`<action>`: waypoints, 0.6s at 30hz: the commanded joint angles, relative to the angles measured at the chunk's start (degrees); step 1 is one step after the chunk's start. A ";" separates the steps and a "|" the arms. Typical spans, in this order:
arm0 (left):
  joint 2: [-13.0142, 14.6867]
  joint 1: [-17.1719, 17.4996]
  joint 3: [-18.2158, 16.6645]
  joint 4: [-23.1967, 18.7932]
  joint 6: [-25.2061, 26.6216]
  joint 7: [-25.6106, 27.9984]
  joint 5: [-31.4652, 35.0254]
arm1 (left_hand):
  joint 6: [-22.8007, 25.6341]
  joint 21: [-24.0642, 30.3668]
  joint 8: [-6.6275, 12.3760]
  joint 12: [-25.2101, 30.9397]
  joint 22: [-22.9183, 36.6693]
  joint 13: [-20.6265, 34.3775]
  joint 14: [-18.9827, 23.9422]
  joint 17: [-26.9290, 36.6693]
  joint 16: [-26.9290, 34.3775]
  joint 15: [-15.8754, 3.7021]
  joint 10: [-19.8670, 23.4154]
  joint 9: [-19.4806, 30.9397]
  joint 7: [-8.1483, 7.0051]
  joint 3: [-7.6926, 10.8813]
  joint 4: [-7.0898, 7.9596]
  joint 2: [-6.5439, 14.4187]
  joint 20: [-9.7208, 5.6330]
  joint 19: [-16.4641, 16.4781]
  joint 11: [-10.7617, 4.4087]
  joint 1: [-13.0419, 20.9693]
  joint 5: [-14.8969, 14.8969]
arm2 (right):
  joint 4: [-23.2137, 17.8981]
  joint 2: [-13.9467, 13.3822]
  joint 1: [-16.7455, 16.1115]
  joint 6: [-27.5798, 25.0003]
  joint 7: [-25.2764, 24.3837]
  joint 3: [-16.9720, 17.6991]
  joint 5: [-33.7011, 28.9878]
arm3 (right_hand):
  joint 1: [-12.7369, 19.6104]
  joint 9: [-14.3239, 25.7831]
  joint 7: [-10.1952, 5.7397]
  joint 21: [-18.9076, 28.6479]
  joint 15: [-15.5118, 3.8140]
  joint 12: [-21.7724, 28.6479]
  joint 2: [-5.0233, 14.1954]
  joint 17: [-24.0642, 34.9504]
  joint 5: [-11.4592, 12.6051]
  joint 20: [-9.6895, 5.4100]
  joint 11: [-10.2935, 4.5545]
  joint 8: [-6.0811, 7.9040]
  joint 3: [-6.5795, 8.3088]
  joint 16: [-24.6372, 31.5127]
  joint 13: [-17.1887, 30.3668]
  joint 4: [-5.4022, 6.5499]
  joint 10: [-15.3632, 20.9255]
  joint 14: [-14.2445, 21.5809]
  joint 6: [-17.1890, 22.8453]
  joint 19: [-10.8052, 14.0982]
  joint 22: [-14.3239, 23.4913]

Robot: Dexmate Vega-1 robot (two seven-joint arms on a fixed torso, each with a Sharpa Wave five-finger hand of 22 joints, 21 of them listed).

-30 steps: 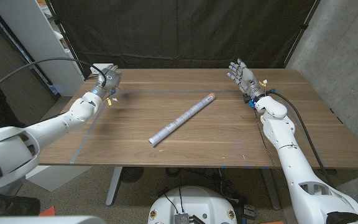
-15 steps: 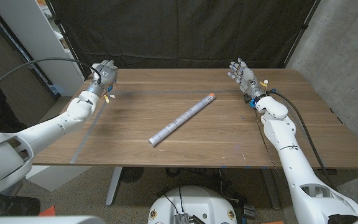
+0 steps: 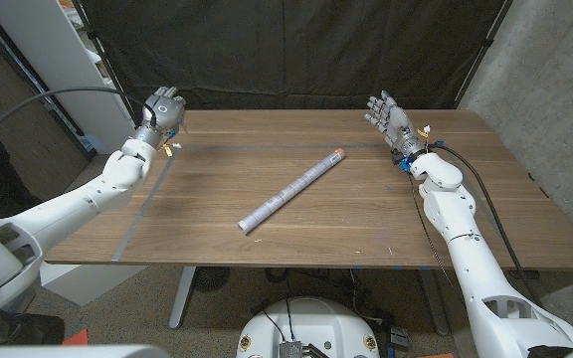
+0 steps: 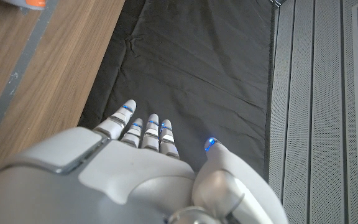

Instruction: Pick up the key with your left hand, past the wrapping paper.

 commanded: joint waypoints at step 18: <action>1.42 4.28 -8.85 -9.54 1.26 -4.85 -1.51 | 4.15 0.44 -0.69 0.26 0.22 0.22 -0.14 0.02 0.02 -9.00 1.23 0.22 4.13 -0.03 -0.25 0.07 -2.16 -0.12 0.02 0.96 -0.44 | -0.31 -1.58 1.24 -0.07 -1.74 -3.36 -4.07 | -0.22 0.11 -0.13 0.50 -0.02 0.00 0.55 0.11 -0.29 -1.34 0.26 0.23 0.74 0.15 0.13 -0.02 0.71 0.58 0.72 0.49 0.29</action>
